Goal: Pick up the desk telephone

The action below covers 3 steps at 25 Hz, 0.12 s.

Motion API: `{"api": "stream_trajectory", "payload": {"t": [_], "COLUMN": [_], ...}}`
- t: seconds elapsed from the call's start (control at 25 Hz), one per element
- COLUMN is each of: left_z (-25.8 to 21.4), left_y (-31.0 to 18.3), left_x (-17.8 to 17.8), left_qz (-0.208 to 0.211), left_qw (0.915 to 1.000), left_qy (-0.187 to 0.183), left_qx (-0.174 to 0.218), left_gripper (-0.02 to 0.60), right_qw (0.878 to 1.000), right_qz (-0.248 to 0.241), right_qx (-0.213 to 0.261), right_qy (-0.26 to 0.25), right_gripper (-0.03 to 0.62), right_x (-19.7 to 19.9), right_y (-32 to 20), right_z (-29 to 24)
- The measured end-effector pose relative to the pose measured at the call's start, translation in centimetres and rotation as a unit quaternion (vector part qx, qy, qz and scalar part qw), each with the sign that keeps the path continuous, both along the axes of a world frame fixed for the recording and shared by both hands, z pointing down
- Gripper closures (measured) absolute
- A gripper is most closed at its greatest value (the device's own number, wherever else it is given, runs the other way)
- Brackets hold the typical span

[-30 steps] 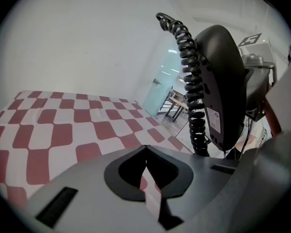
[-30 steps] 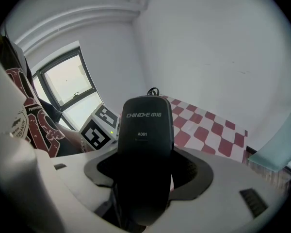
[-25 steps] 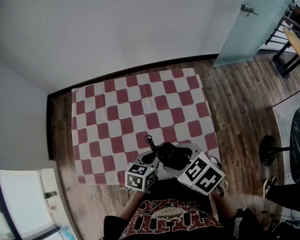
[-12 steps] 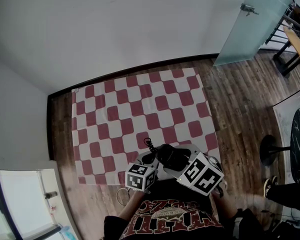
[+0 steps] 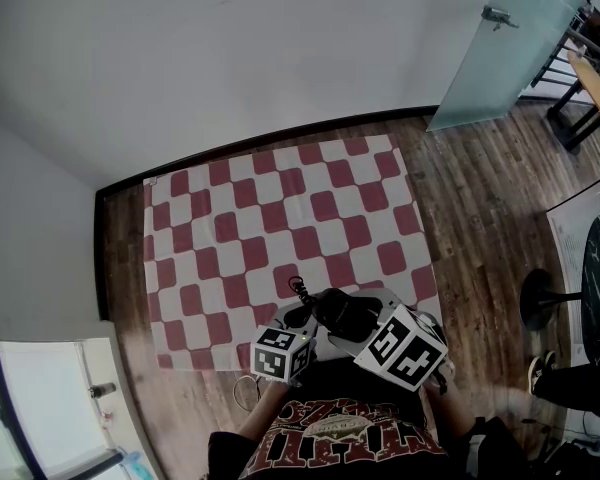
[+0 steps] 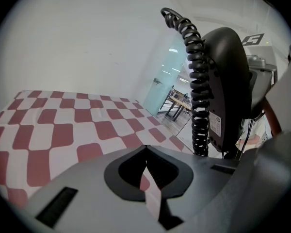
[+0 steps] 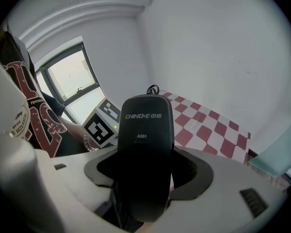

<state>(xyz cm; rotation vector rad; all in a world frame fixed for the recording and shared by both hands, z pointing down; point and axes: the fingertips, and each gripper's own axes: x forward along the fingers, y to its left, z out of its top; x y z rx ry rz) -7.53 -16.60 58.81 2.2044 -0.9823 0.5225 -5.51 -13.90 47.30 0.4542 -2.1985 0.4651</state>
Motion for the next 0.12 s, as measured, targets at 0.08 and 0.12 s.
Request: {"api": "stream_trajectory", "payload": {"t": [0.08, 0.12], "left_z": [0.01, 0.02], "left_y": [-0.03, -0.05], "left_x": [-0.01, -0.02], "left_qz": [0.0, 0.001], "left_qw": [1.0, 1.0], "left_qy": [0.0, 0.0], "left_qx": [-0.001, -0.001], "left_gripper": [0.575, 0.575], "right_qw": [1.0, 1.0], "right_qz": [-0.002, -0.002], "right_qx": [0.001, 0.002], "right_qy": [0.001, 0.001], "right_gripper": [0.31, 0.31], "right_x": [0.01, 0.01], "right_y": [-0.07, -0.11], "right_z": [-0.01, 0.0]}}
